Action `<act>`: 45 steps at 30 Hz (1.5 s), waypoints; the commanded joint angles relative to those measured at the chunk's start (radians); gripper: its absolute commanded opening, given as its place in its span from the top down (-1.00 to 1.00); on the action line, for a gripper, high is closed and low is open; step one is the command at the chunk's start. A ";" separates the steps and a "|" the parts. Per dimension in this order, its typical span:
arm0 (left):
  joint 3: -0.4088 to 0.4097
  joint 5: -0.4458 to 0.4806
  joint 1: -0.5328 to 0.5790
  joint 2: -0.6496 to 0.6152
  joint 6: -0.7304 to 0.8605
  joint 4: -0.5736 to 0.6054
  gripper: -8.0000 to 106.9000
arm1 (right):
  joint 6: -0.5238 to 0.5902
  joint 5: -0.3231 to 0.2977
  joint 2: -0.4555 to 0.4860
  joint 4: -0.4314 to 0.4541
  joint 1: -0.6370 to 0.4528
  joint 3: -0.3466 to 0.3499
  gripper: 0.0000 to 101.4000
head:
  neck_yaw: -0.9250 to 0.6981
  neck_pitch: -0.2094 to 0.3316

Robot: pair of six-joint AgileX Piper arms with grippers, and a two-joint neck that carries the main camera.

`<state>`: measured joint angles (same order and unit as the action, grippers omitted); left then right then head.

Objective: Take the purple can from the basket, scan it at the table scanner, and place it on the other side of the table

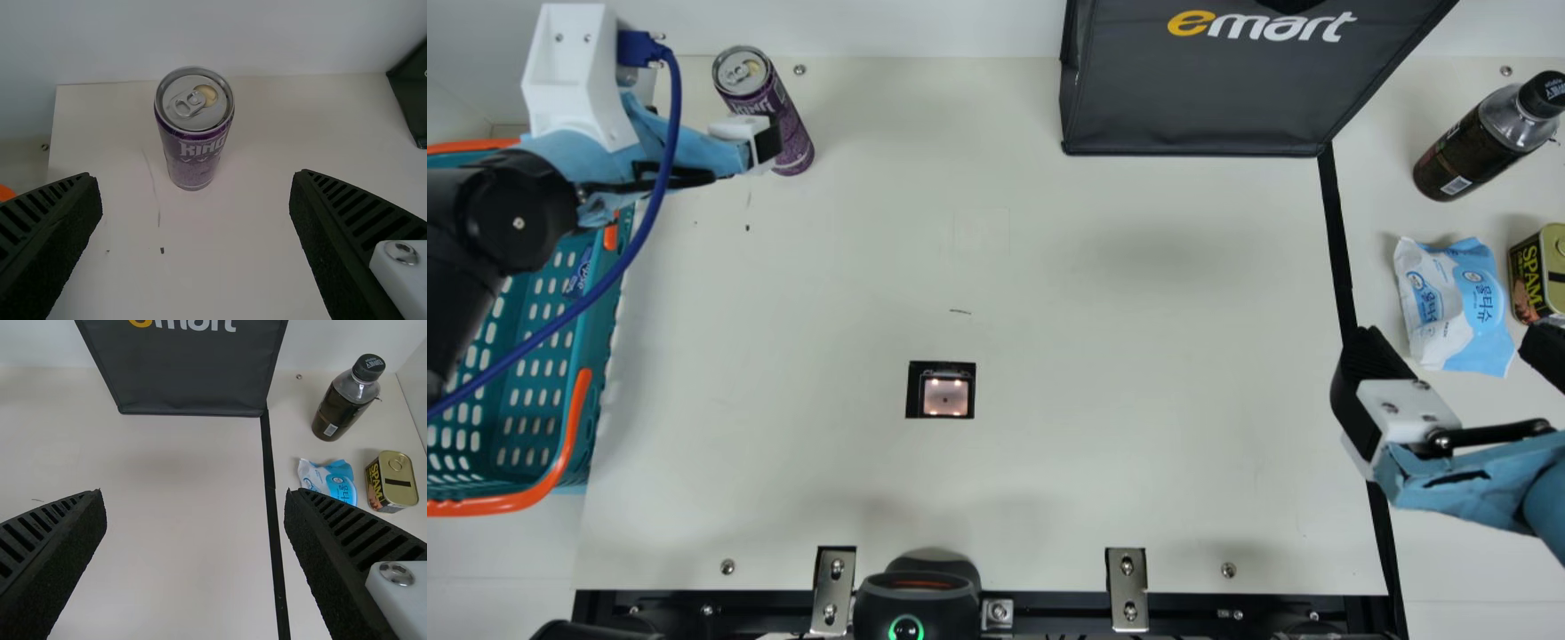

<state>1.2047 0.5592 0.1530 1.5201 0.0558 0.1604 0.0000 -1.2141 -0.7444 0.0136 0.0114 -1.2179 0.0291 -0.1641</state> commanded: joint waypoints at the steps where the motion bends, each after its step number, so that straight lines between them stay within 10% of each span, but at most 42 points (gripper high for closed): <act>1: 0.026 0.014 0.000 0.015 0.014 0.008 -0.71 | 0.000 0.000 0.000 0.000 0.000 0.000 -0.87 | -0.002 0.026; 38: 0.273 0.028 0.014 0.373 -0.051 -0.089 -0.71 | 0.000 0.000 0.000 0.000 0.000 0.000 -0.87 | -0.002 0.026; 45: 0.263 -0.013 0.015 0.379 -0.052 -0.078 0.11 | 0.000 -0.001 0.000 0.000 0.000 0.000 -0.87 | -0.002 0.026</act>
<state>1.4710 0.5503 0.1665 1.8992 0.0000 0.0804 0.0000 -1.2149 -0.7444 0.0136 0.0114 -1.2179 0.0291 -0.1641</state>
